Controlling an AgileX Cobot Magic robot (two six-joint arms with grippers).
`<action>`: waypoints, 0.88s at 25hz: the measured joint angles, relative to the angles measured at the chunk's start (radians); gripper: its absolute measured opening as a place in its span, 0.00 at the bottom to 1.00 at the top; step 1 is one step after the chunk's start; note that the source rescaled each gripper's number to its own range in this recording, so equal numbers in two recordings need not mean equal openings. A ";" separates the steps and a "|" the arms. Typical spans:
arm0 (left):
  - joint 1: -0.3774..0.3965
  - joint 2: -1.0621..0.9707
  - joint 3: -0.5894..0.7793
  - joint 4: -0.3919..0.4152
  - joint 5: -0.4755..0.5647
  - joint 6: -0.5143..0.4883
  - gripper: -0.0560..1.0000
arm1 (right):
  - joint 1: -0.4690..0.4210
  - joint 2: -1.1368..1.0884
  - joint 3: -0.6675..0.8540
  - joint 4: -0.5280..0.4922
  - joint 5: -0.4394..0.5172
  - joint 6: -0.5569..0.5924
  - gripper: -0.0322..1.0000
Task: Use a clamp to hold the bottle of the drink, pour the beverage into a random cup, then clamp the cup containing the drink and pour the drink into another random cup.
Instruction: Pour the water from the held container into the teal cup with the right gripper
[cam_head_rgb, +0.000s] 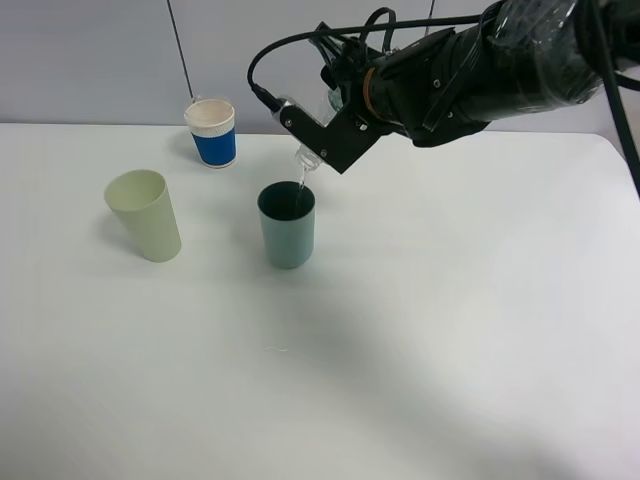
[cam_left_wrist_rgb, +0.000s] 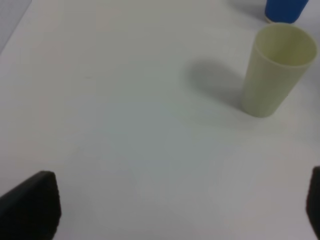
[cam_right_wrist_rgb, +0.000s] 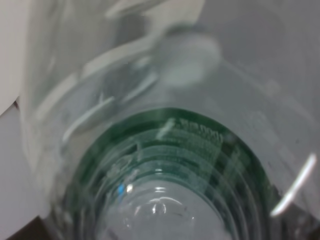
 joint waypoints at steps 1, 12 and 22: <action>0.000 0.000 0.000 0.000 0.000 0.000 1.00 | 0.000 0.000 0.000 0.000 0.000 -0.007 0.05; 0.000 0.000 0.000 0.000 0.000 0.000 1.00 | 0.000 0.000 0.000 0.000 -0.003 -0.071 0.05; 0.000 0.000 0.000 0.000 0.000 0.000 1.00 | 0.000 0.000 -0.001 0.054 -0.026 0.379 0.05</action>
